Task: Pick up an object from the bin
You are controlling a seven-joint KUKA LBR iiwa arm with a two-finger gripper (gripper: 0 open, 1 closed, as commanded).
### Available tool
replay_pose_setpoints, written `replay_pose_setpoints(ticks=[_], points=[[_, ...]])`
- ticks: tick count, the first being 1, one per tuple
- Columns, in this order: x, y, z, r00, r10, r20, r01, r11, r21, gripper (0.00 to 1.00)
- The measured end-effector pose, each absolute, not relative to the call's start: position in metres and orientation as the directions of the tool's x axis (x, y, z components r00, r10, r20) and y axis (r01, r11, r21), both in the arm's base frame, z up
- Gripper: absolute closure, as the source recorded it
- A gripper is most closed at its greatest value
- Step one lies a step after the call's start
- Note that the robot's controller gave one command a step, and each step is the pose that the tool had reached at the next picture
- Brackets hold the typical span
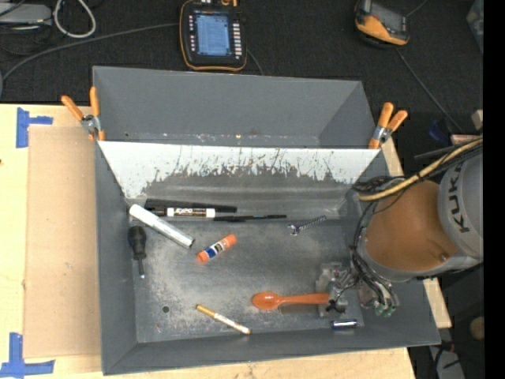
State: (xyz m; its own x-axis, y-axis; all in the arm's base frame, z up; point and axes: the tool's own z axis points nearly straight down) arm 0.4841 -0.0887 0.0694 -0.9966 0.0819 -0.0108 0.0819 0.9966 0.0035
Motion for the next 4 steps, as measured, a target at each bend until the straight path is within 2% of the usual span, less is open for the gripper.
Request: replay_pose_setpoints(ticks=[1, 3, 4], points=[[0.484, -0.089, 0.069, -0.997, 0.081, -0.011, 0.081, 0.997, 0.004, 1.00], [0.483, -0.088, 0.095, -0.997, 0.081, -0.008, 0.081, 0.997, 0.005, 1.00], [0.481, -0.087, 0.114, -0.997, 0.080, 0.002, 0.080, 0.997, 0.006, 1.00]])
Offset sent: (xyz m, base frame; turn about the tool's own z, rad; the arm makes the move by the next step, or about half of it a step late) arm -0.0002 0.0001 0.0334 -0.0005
